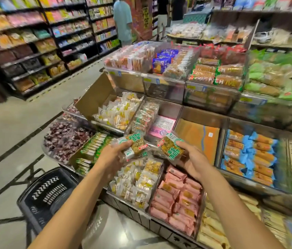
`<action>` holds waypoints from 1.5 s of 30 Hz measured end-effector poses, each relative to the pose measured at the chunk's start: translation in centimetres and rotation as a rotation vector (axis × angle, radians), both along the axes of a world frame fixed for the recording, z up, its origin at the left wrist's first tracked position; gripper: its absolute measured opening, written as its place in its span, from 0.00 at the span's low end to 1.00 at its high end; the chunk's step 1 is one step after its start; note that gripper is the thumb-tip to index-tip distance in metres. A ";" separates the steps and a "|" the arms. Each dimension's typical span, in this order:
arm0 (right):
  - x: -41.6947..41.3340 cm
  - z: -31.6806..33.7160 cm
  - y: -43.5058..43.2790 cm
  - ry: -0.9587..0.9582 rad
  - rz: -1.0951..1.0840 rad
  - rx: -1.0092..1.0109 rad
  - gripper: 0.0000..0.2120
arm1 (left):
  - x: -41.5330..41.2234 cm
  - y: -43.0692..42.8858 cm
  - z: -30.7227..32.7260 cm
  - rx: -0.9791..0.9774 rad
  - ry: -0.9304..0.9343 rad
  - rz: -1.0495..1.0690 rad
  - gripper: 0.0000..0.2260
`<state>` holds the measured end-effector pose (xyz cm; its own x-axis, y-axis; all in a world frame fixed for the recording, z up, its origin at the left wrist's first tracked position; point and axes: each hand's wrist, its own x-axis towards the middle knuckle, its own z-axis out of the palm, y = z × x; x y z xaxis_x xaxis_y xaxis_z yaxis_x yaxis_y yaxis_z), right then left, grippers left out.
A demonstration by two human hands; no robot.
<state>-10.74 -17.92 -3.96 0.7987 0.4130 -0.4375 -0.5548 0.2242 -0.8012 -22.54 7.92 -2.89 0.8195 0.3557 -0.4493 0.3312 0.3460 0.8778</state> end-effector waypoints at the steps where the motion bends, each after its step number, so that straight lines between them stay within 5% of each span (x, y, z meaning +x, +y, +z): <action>1: 0.7 -0.2 0.4 -0.003 -0.001 -0.007 0.16 | 0.5 0.3 0.0 0.000 0.009 -0.003 0.44; 7: 4.3 -1.8 3.6 0.042 -0.010 -0.045 0.20 | 4.0 3.0 -0.9 -0.098 -0.015 0.011 0.30; 12: 7.2 -2.6 7.4 0.023 -0.068 -0.066 0.14 | 8.3 6.5 -1.9 -0.113 -0.010 -0.078 0.17; 17: 9.9 -3.2 11.1 0.014 -0.124 -0.071 0.11 | 13.2 11.2 -2.4 -0.094 0.004 -0.120 0.19; 23: 11.9 -5.4 14.8 -0.013 -0.274 -0.198 0.22 | 17.8 16.2 -5.1 -0.102 0.031 -0.149 0.38; 25: 12.1 -6.2 16.0 -0.066 -0.341 -0.273 0.29 | 18.7 16.9 -6.0 -0.098 0.042 -0.131 0.29; 30: 12.8 -8.4 18.8 -0.245 -0.350 -0.430 0.24 | 19.6 17.8 -7.6 -0.202 0.046 -0.152 0.08; 33: 13.8 -11.0 19.8 -0.319 -0.282 -0.541 0.28 | 19.2 18.8 -8.0 -0.367 0.025 -0.128 0.12; 36: 13.7 -9.8 21.3 -0.381 -0.217 -0.565 0.21 | 19.2 20.1 -8.2 -0.481 0.033 -0.071 0.20; 42: 13.4 -8.5 22.1 -0.461 -0.383 -0.536 0.19 | 19.8 20.7 -8.1 -0.532 0.040 -0.170 0.15; 45: 13.1 -8.9 21.7 -0.456 -0.255 -0.525 0.19 | 19.9 20.6 -8.3 -0.549 0.027 -0.189 0.16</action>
